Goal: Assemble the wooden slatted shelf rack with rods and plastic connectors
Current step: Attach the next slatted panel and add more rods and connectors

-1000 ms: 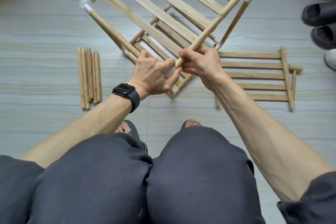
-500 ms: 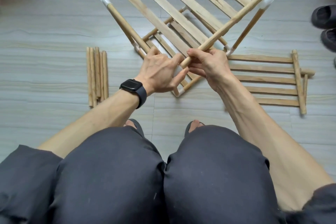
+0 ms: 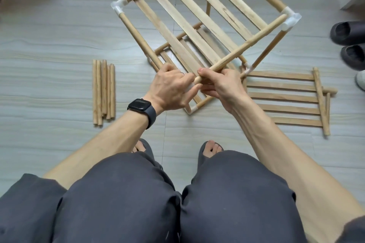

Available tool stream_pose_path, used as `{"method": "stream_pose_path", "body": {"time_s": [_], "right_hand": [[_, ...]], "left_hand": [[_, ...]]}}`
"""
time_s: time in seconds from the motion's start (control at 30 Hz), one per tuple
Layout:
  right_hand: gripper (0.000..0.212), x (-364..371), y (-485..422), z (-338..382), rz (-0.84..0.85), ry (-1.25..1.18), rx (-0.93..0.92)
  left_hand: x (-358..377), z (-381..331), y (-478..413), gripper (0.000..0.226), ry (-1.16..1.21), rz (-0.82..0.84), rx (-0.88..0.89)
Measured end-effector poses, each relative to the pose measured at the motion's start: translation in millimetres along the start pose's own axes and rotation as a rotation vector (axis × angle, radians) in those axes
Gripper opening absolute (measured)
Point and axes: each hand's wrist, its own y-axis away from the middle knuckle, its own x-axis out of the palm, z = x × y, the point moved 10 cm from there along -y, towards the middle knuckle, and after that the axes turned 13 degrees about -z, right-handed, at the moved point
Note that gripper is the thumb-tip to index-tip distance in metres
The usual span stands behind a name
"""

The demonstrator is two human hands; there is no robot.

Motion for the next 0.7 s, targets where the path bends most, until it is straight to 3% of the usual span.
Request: {"method": "stream_pose_path", "body": {"time_s": [0.17, 0.4, 0.47, 0.57, 0.63, 0.7], "right_hand": [[0.030, -5, 2, -13, -0.056, 0.017, -0.024], [0.039, -11, -3, 0, 0.071, 0.213, -0.041], [0.039, -33, -1, 16, -0.072, 0.390, -0.204], [0.035, -56, 20, 69, -0.350, 0.637, -0.694], [0.033, -44, 37, 97, -0.363, 0.720, -0.983], [0.045, -17, 40, 105, -0.304, 0.955, -1.130]], "left_hand": [[3, -2, 2, 0.039, 0.001, 0.024, 0.029], [-2, 13, 0, 0.032, 0.032, 0.084, -0.002], [-6, 24, 5, 0.039, 0.055, 0.121, -0.043], [-17, 45, 16, 0.048, 0.096, 0.183, -0.126], [-25, 62, 25, 0.060, 0.123, 0.220, -0.243], [-37, 84, 31, 0.057, 0.146, 0.160, -0.435]]}}
